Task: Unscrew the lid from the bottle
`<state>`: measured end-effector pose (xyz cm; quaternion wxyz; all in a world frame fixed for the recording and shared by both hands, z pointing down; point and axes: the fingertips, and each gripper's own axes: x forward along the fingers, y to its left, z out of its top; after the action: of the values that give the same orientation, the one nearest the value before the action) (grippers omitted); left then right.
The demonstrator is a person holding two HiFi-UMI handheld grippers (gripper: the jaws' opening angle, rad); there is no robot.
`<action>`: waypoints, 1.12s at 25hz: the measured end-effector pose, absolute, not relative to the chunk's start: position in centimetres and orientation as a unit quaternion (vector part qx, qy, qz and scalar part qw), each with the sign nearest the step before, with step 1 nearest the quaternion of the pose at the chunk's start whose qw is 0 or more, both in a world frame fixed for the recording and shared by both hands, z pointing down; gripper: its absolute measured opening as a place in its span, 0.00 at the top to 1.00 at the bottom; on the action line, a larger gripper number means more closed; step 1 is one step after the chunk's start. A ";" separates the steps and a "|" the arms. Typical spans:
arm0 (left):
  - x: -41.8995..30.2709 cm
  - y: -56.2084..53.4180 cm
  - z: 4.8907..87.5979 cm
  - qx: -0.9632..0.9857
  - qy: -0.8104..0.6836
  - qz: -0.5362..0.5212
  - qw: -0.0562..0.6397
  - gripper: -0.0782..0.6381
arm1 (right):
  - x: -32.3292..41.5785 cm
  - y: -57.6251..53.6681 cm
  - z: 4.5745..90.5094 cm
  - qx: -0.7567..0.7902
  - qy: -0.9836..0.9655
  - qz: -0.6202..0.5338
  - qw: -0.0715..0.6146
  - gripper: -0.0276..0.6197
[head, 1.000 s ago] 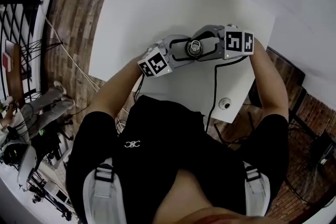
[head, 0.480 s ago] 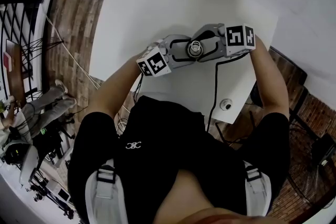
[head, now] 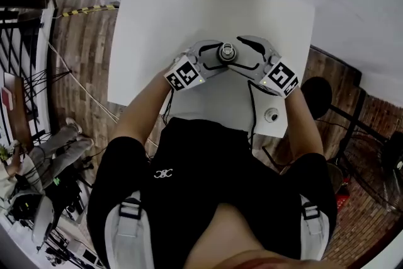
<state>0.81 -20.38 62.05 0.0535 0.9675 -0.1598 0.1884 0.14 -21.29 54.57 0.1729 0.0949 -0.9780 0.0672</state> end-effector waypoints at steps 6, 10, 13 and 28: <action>0.8 -20.6 62.2 0.964 -0.184 0.184 0.058 0.39 | -0.5 -20.9 55.4 0.330 -0.933 0.112 0.096 0.48; 1.0 -20.5 62.0 0.962 -0.188 0.186 0.061 0.39 | -0.3 -21.2 55.5 0.424 -0.896 0.088 0.099 0.48; 1.0 -20.4 61.9 0.961 -0.191 0.188 0.063 0.39 | -0.1 -21.2 55.5 0.443 -0.887 0.077 0.102 0.57; 1.1 -20.6 62.0 0.960 -0.195 0.189 0.065 0.39 | 1.8 -23.4 50.1 0.298 -0.951 0.069 0.040 0.58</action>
<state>1.10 -20.58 61.96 0.0646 0.9603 -0.1951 0.1888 1.82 -23.37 50.11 0.0402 0.2979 -0.9512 0.0692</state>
